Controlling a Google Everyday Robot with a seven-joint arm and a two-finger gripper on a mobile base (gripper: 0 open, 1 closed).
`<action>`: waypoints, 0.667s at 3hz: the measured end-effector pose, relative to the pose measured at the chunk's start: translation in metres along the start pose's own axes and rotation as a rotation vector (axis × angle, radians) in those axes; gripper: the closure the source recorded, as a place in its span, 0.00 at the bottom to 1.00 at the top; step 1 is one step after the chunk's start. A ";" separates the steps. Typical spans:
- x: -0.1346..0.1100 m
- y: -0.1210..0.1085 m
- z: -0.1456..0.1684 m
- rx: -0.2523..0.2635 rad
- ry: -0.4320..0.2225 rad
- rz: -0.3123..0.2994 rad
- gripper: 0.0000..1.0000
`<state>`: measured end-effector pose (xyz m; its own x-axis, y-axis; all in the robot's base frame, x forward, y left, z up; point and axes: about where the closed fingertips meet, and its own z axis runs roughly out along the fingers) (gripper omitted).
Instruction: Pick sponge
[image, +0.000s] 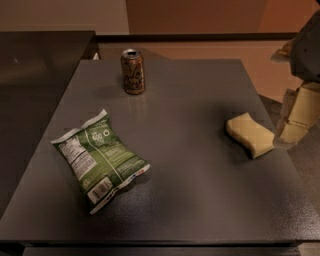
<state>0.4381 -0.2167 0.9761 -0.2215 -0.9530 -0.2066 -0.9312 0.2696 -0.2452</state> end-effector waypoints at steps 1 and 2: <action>0.000 0.000 0.000 0.000 0.000 0.000 0.00; 0.000 -0.001 0.001 0.012 0.005 0.014 0.00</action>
Offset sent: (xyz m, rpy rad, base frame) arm 0.0031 -0.0010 -0.0080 -0.0073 0.0047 -0.0378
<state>0.4396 -0.2165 0.9751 -0.2359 -0.9498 -0.2057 -0.9246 0.2845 -0.2535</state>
